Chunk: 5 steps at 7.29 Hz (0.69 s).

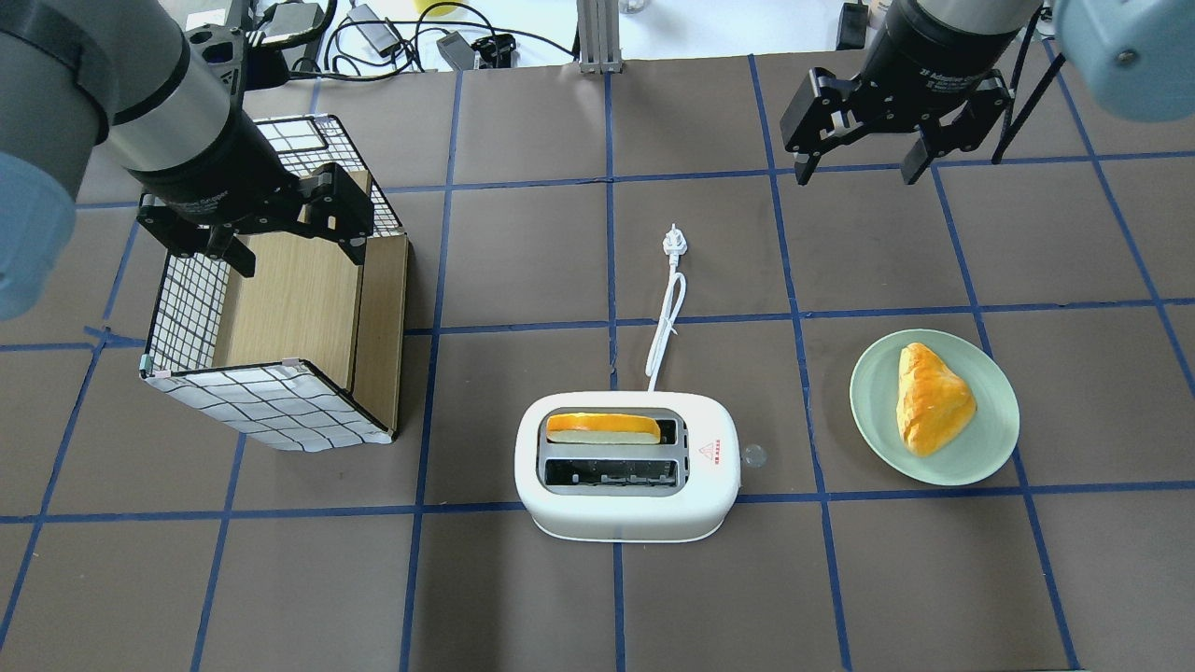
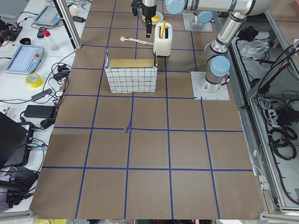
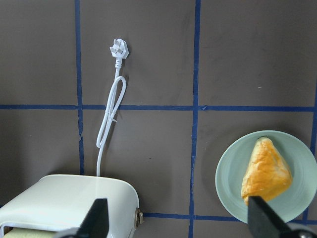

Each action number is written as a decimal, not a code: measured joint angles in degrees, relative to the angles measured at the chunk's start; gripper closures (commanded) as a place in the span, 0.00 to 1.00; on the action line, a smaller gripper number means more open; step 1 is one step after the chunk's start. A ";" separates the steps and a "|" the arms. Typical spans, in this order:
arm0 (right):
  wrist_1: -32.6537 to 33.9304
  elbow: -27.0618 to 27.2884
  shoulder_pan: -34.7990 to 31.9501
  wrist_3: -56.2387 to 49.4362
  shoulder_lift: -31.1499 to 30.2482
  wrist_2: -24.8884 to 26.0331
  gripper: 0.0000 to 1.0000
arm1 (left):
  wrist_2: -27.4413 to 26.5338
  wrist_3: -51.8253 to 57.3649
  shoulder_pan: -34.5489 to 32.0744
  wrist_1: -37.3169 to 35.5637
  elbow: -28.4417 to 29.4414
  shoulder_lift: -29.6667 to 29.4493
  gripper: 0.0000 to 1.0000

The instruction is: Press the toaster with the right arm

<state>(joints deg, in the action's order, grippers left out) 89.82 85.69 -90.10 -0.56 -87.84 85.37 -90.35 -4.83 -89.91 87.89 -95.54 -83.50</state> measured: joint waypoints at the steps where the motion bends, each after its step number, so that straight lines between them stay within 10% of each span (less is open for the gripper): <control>1: 1.01 0.67 0.13 0.48 -0.15 1.13 0.00 | 0.00 0.00 0.00 0.00 0.00 0.00 0.00; 5: 5.47 3.32 0.48 2.28 -0.85 2.52 0.00 | 0.00 0.00 0.00 0.00 0.01 0.00 0.00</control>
<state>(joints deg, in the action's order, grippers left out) 95.29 89.01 -89.62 1.72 -88.69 87.89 -90.35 -4.83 -89.91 87.89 -95.52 -83.50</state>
